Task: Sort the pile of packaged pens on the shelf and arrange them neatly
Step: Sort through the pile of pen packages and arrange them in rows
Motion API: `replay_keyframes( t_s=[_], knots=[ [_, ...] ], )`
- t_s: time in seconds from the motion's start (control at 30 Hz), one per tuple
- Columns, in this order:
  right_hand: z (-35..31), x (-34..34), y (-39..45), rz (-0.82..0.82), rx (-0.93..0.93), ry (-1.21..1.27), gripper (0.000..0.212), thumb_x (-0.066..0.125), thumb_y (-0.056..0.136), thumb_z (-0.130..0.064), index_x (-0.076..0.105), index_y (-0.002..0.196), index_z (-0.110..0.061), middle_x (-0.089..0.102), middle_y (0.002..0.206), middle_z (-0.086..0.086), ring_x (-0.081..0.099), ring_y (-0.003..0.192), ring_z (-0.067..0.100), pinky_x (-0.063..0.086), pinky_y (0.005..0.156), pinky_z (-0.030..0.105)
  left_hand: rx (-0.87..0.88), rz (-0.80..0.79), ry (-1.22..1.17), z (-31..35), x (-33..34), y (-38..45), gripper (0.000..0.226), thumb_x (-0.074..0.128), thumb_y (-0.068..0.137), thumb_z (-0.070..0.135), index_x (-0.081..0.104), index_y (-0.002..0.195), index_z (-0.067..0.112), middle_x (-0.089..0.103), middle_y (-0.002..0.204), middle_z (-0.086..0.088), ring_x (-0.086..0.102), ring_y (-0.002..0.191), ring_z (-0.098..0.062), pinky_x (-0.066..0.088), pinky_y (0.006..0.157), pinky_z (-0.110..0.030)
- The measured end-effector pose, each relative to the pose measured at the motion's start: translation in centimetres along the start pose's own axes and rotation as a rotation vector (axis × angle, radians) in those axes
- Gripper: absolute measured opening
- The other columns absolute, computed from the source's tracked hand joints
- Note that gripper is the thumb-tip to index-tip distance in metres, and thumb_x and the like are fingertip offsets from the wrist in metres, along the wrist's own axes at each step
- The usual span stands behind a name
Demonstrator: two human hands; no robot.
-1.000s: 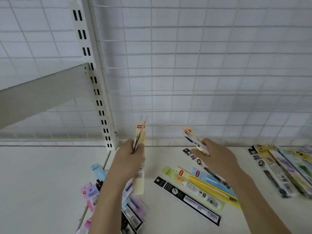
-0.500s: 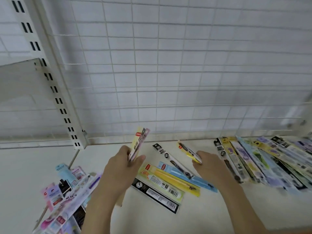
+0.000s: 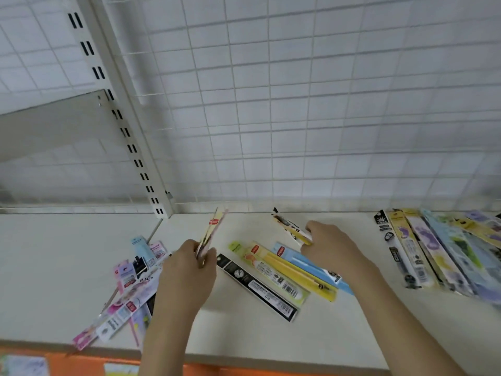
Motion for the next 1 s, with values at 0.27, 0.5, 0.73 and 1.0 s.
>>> replay_keyframes(
  t_s=[0.27, 0.5, 0.73, 1.0],
  knots=[
    [1.5, -1.6, -2.8, 0.035, 0.0, -0.081, 0.038, 0.057, 0.083, -0.054, 0.05, 0.091, -0.018, 0.053, 0.081, -0.003, 0.054, 0.076, 0.021, 0.038, 0.058, 0.029, -0.055, -0.036, 0.042, 0.7, 2.0, -1.4, 0.038, 0.051, 0.093, 0.028, 0.035, 0.059, 0.021, 0.043, 0.057, 0.003, 0.04, 0.054, -0.008, 0.027, 0.048, -0.021],
    [1.9, 0.5, -3.0, -0.078, -0.003, -0.086, 0.036, 0.064, 0.08, -0.043, 0.04, 0.067, -0.021, 0.048, 0.077, -0.003, 0.053, 0.083, 0.025, 0.036, 0.058, 0.031, -0.109, -0.165, 0.113, 0.1, 3.6, -2.0, 0.028, 0.047, 0.093, 0.037, 0.044, 0.07, 0.022, 0.05, 0.063, 0.004, 0.061, 0.092, -0.028, 0.042, 0.099, -0.043],
    [2.5, -1.0, -4.5, 0.098, -0.026, -0.044, 0.022, 0.049, 0.094, -0.038, 0.044, 0.087, -0.018, 0.049, 0.075, -0.003, 0.052, 0.074, 0.024, 0.033, 0.052, 0.028, -0.126, -0.206, 0.186, -0.5, 4.3, -1.8, 0.032, 0.042, 0.093, 0.021, 0.037, 0.063, 0.016, 0.042, 0.06, 0.001, 0.053, 0.077, -0.028, 0.044, 0.076, -0.03],
    [2.4, -1.0, -6.6, 0.171, -0.058, 0.056, 0.036, 0.052, 0.088, -0.053, 0.051, 0.092, -0.017, 0.053, 0.07, -0.004, 0.052, 0.073, 0.02, 0.036, 0.054, 0.03, -0.125, -0.194, 0.187, 1.0, 6.4, -2.0, 0.044, 0.051, 0.088, 0.053, 0.053, 0.09, 0.009, 0.049, 0.084, -0.004, 0.05, 0.084, -0.026, 0.033, 0.069, -0.025]
  ],
)
Point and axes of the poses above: each hand's wrist, its own y-axis towards the middle knuckle, its own x-axis out of the palm, z = x × y, the point moved 7 cm from there along y, towards the middle knuckle
